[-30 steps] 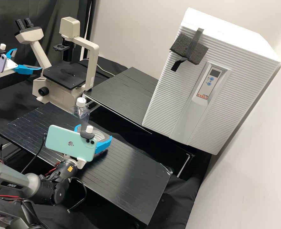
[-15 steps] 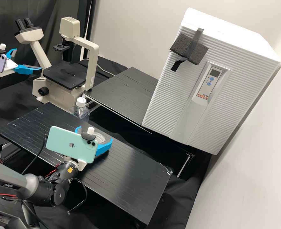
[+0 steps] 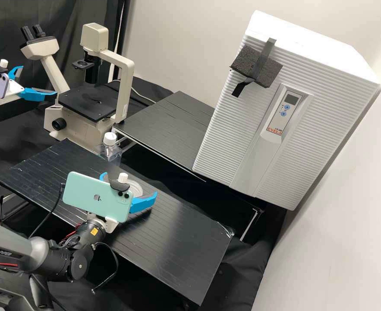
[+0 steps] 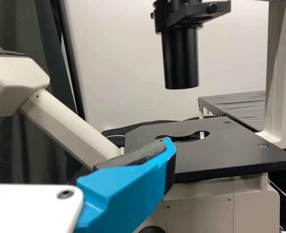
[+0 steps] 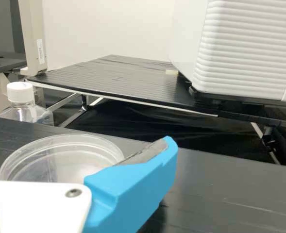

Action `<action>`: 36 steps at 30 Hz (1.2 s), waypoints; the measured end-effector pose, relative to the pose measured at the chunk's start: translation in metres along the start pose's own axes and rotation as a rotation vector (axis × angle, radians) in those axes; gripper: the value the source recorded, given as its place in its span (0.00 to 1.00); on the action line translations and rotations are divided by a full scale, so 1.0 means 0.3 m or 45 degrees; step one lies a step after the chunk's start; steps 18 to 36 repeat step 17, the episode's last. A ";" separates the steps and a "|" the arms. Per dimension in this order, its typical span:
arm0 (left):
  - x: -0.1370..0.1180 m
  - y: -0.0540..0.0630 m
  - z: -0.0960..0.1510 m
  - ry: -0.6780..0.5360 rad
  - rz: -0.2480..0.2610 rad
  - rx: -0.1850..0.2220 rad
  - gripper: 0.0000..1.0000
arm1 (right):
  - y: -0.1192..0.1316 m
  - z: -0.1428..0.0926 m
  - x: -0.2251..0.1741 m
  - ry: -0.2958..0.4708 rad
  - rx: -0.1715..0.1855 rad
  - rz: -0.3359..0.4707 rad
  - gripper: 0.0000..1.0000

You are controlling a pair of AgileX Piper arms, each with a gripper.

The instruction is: Close the petri dish lid.

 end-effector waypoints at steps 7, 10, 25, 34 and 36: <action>0.000 0.000 0.000 0.000 0.000 0.000 1.00 | 0.039 -0.028 -0.034 0.004 -0.030 0.148 1.00; 0.000 0.000 0.000 0.000 0.000 0.000 1.00 | 0.050 -0.066 -0.049 0.036 -0.025 0.232 1.00; 0.000 0.000 0.000 0.000 0.000 0.000 1.00 | 0.074 -0.019 -0.022 0.102 0.117 0.286 1.00; 0.000 0.000 0.000 0.000 0.000 0.000 1.00 | 0.074 -0.019 -0.022 0.102 0.117 0.286 1.00; 0.000 0.000 0.000 0.000 0.000 0.000 1.00 | 0.074 -0.019 -0.022 0.102 0.117 0.286 1.00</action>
